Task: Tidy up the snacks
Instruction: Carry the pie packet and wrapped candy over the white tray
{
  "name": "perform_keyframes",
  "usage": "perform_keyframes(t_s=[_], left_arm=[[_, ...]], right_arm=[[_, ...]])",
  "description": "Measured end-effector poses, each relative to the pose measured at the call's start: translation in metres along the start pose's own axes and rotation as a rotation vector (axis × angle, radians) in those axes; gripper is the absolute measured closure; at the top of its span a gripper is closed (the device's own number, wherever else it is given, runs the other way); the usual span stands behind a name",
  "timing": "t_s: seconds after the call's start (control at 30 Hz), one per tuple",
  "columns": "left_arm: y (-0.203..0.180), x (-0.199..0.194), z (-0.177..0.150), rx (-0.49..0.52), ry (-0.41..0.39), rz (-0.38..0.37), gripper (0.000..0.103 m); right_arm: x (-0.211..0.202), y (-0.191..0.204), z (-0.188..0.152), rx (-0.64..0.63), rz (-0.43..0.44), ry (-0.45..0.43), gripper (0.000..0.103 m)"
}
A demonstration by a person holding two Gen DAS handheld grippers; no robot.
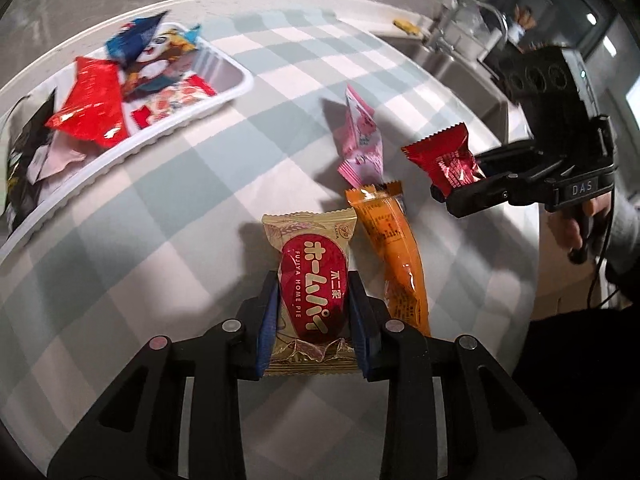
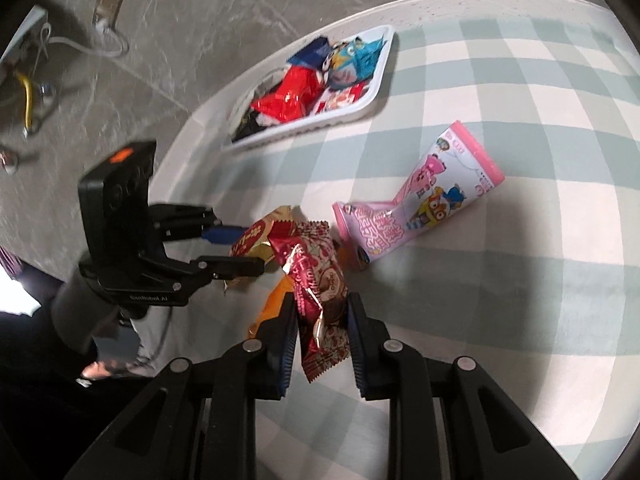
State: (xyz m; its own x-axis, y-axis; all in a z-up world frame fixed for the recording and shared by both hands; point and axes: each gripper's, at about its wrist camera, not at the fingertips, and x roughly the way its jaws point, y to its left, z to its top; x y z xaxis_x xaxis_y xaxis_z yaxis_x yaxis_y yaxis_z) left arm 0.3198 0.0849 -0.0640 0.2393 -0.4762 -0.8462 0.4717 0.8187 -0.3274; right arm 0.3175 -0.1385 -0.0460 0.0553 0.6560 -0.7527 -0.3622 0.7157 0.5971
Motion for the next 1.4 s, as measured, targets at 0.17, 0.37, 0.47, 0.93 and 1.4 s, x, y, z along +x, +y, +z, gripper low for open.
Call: perform_keyframes(t_s=[0.17,0.37,0.47,0.93,1.4], left_arm=[[0.013,-0.017,-0.001,-0.057,-0.043,-0.007,0.074],[0.031,-0.037,-0.002,-0.129,-0.095,-0.008,0.074],[0.040,-0.045,-0.003,-0.163,-0.119,-0.010,0.074],[0.077,-0.074,0.001,-0.287,-0.208,0.012,0.074],[0.098,-0.084,0.011,-0.341,-0.252,0.062,0.074]], right_arm=[[-0.004,0.000,0.009,0.043,0.044,-0.027,0.077],[-0.006,0.003,0.019,0.060,0.072,-0.046,0.077],[-0.003,0.004,0.026,0.067,0.082,-0.051,0.077],[0.010,0.014,0.065,0.069,0.119,-0.070,0.077],[0.030,0.022,0.100,0.047,0.131,-0.062,0.077]])
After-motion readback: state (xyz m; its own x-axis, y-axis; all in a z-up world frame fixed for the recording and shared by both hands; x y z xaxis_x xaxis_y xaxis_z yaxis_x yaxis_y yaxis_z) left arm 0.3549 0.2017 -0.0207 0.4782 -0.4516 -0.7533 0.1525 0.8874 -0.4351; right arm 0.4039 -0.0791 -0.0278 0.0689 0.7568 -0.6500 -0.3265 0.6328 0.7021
